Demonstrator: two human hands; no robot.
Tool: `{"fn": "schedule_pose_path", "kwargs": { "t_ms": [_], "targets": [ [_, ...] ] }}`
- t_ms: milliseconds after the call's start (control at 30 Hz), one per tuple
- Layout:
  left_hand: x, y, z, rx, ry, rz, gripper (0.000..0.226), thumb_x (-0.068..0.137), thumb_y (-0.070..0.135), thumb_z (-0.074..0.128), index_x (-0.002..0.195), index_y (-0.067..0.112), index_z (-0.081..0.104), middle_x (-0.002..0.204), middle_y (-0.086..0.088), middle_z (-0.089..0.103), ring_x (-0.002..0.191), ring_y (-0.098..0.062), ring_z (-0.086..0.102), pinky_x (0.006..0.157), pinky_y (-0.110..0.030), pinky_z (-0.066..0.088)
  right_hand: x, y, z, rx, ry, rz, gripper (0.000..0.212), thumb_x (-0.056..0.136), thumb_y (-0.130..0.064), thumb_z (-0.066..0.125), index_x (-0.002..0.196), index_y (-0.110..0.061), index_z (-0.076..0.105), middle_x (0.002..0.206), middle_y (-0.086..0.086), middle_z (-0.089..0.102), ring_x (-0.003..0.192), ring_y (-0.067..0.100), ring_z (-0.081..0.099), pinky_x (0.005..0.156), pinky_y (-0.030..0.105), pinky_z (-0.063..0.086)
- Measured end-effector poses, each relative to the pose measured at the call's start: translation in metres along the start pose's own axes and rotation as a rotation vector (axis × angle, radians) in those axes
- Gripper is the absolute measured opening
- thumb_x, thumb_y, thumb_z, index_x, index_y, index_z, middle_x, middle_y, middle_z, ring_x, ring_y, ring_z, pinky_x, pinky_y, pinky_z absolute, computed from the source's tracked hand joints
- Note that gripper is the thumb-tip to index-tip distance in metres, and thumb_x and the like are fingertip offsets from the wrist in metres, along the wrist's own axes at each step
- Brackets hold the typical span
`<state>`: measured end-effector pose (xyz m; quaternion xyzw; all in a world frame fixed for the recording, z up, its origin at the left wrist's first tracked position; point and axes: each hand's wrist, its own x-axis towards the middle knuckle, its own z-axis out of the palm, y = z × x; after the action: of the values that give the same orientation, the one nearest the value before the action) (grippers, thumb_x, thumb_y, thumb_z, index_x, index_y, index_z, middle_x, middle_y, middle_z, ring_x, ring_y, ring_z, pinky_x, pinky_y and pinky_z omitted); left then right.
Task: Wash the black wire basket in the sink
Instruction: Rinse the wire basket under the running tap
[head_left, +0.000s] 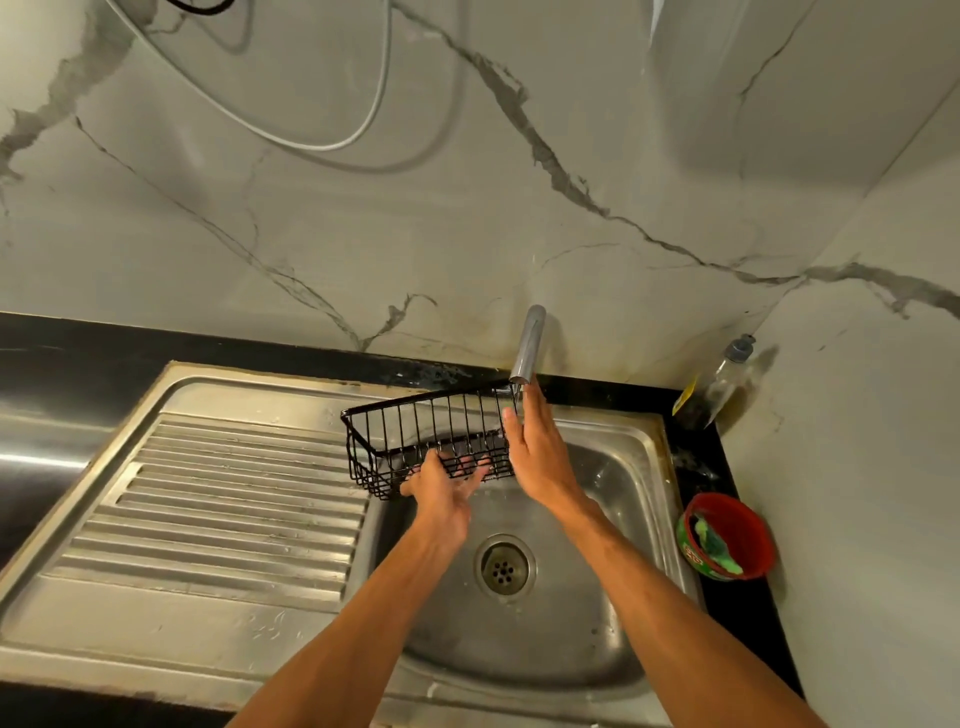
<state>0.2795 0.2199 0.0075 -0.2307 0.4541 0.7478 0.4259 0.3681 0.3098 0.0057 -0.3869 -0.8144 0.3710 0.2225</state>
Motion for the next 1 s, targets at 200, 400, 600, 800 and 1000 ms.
{"fn": "schedule_pose_path", "kwargs": {
  "t_ms": [200, 400, 600, 800, 1000],
  "targets": [
    [0.006, 0.009, -0.002, 0.017, 0.016, -0.032, 0.055, 0.097, 0.000, 0.047, 0.149, 0.010, 0.033, 0.121, -0.027, 0.057, 0.085, -0.036, 0.067, 0.066, -0.053, 0.064, 0.008, 0.002, -0.009, 0.749, 0.000, 0.262, 0.056, 0.096, -0.067, 0.030, 0.146, -0.043, 0.041, 0.161, -0.011, 0.026, 0.148, 0.011, 0.022, 0.118, 0.037, 0.014],
    [-0.007, 0.006, -0.002, 0.023, -0.123, -0.146, 0.016, 0.102, 0.007, 0.042, 0.090, 0.006, 0.052, 0.112, -0.026, 0.059, 0.108, -0.042, 0.061, 0.079, -0.054, 0.059, 0.018, 0.000, -0.023, 0.684, 0.098, 0.187, 0.031, 0.107, -0.021, 0.037, 0.103, -0.003, 0.061, 0.104, 0.004, 0.064, 0.098, 0.008, 0.058, 0.094, 0.023, 0.039],
    [-0.008, -0.004, -0.014, 0.053, -0.111, -0.319, 0.028, 0.101, 0.009, 0.035, 0.087, -0.003, 0.056, 0.096, -0.030, 0.063, 0.090, -0.043, 0.063, 0.088, -0.052, 0.056, 0.014, 0.005, -0.026, 0.667, 0.120, 0.198, 0.030, 0.103, -0.020, 0.049, 0.091, 0.003, 0.063, 0.078, 0.010, 0.052, 0.075, 0.018, 0.047, 0.071, 0.026, 0.036],
    [0.021, -0.004, -0.033, 0.166, -0.064, -0.523, 0.041, 0.095, 0.024, 0.059, 0.119, -0.008, 0.048, 0.129, -0.038, 0.051, 0.110, -0.057, 0.059, 0.066, -0.065, 0.056, 0.014, 0.015, -0.015, 0.492, 0.153, 0.320, 0.030, 0.100, -0.035, 0.053, 0.081, -0.014, 0.064, 0.070, -0.004, 0.056, 0.072, 0.015, 0.052, 0.077, 0.036, 0.044],
    [0.035, -0.002, -0.054, 0.742, -0.028, 0.020, 0.053, 0.092, 0.034, 0.065, 0.137, 0.008, 0.054, 0.123, -0.015, 0.062, 0.101, -0.032, 0.064, 0.076, -0.043, 0.061, 0.020, 0.018, -0.009, 0.126, 0.101, 0.261, 0.033, 0.097, -0.041, 0.056, 0.068, -0.027, 0.061, 0.069, -0.013, 0.063, 0.083, 0.016, 0.063, 0.097, 0.049, 0.045]
  ]
}}
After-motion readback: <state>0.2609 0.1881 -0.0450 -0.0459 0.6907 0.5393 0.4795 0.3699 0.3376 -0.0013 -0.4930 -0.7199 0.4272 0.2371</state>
